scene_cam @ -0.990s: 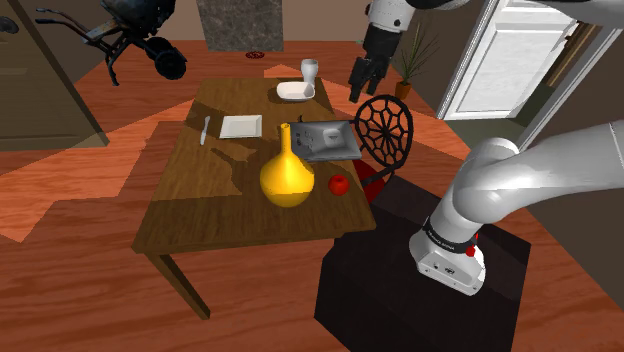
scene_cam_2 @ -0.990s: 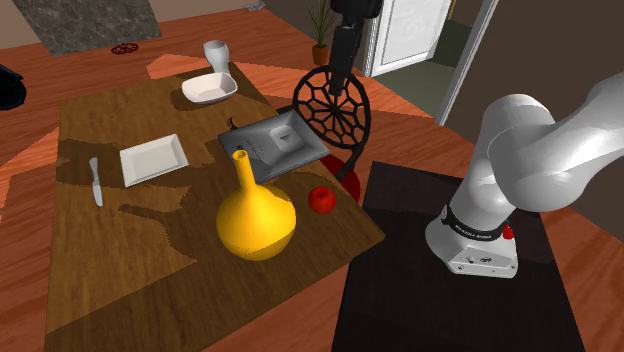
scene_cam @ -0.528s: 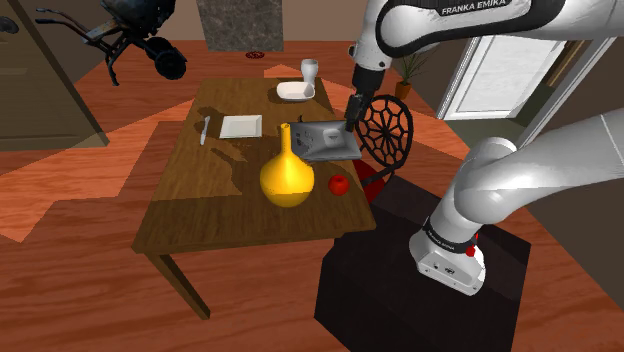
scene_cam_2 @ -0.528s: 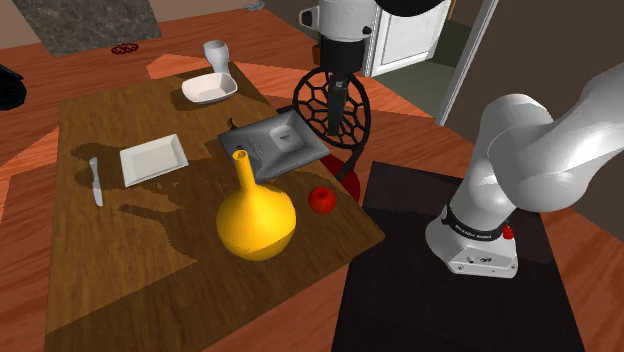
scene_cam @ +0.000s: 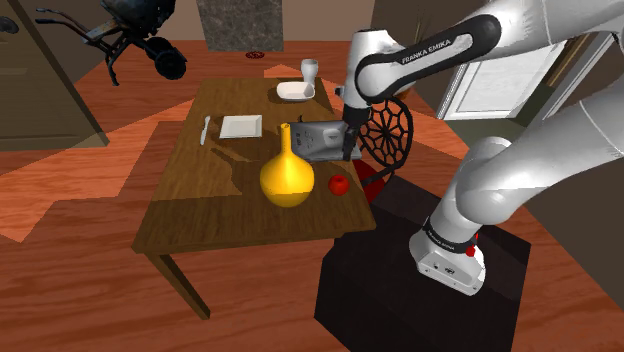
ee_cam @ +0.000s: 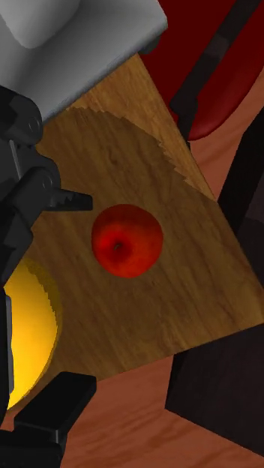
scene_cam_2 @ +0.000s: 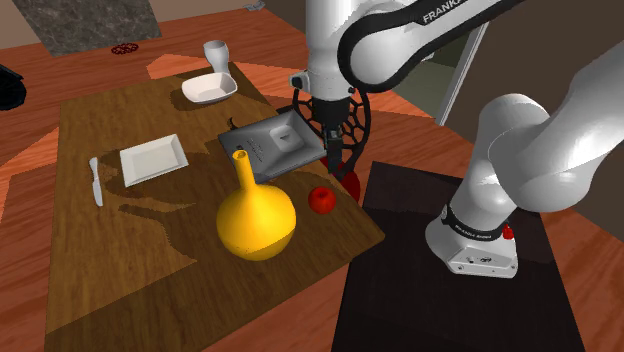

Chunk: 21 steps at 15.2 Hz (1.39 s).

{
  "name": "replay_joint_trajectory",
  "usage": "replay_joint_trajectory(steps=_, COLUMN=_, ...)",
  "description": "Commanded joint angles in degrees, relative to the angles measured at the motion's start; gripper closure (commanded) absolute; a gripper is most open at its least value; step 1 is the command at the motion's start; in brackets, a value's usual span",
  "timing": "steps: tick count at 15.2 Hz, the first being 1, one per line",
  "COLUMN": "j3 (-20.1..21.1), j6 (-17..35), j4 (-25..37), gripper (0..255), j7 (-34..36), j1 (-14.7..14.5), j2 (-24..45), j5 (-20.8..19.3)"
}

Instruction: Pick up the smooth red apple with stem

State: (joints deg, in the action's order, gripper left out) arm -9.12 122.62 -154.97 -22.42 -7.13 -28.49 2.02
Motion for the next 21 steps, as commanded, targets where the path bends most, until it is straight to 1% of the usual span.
replay_joint_trajectory(steps=1, j3=-0.74, j6=3.9, j4=-1.57, gripper=0, j7=-2.95, j1=-0.6, j2=3.41, j5=-0.37)
replay_joint_trajectory(steps=6, j3=-2.33, j6=13.31, j4=-3.32, gripper=0, j7=-10.15, j1=-2.21, j2=13.92, j5=-0.52)
replay_joint_trajectory(steps=11, j3=-2.7, j6=18.04, j4=-3.99, gripper=0, j7=-11.66, j1=-2.76, j2=18.23, j5=0.66)
replay_joint_trajectory(steps=14, j3=-2.92, j6=21.69, j4=-4.32, gripper=0, j7=-12.84, j1=-3.25, j2=21.66, j5=2.07)
replay_joint_trajectory(steps=16, j3=-2.91, j6=21.69, j4=-4.32, gripper=0, j7=-12.83, j1=-3.24, j2=21.66, j5=2.07)
replay_joint_trajectory(steps=17, j3=-2.9, j6=21.77, j4=-4.33, gripper=255, j7=-12.84, j1=-3.26, j2=21.73, j5=2.11)
replay_joint_trajectory(steps=21, j3=-2.91, j6=21.74, j4=-4.33, gripper=255, j7=-12.84, j1=-3.24, j2=21.69, j5=2.09)
